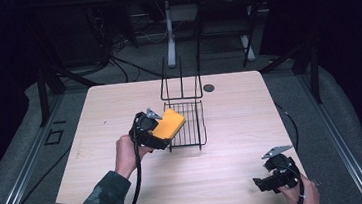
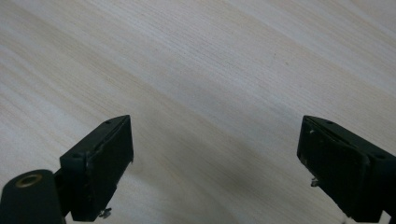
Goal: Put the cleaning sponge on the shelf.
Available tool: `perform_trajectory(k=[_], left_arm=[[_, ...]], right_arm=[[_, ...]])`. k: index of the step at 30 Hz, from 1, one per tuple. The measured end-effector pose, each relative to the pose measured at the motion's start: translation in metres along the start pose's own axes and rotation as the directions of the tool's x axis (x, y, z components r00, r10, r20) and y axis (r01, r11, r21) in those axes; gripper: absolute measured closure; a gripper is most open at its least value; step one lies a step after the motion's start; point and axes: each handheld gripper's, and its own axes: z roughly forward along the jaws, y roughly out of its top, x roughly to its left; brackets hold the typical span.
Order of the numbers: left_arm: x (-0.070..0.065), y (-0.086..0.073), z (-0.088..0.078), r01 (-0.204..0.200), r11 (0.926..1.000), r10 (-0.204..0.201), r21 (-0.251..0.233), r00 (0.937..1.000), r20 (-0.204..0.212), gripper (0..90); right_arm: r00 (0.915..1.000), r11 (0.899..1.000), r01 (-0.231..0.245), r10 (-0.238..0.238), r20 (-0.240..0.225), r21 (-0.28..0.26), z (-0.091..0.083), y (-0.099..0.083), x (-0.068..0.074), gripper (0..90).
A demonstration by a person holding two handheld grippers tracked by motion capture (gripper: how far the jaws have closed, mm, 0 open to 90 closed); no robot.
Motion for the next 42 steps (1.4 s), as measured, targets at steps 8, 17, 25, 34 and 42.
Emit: perform_trajectory(k=[8,17,25,34,42], left_arm=[[-0.001,0.004,0.008,-0.001,1.0000,0.001,0.002,1.0000,0.004,23.7],[-0.003,0.010,0.017,0.003,1.0000,-0.003,-0.006,0.9999,0.013,23.7],[-0.006,0.017,0.024,0.011,0.9998,-0.011,-0.013,0.9998,0.015,23.8],[-0.010,0.026,0.033,0.012,0.9997,-0.012,-0.021,0.9995,0.028,23.8],[-0.011,0.030,0.041,0.012,0.9999,-0.012,-0.004,0.9994,0.033,23.8]], right_arm=[[1.0000,1.000,0.007,-0.007,0.004,0.001,0.000,0.001,0.001,10.5],[0.9999,1.000,0.010,-0.010,-0.008,0.003,0.001,0.001,0.002,10.8],[0.9999,1.000,0.011,-0.011,-0.003,-0.007,0.000,0.001,0.003,10.9],[0.9999,1.000,0.009,-0.009,-0.008,-0.002,0.001,0.001,0.003,10.9],[0.9998,1.000,0.017,-0.017,-0.010,-0.002,0.001,0.001,0.003,10.9]])
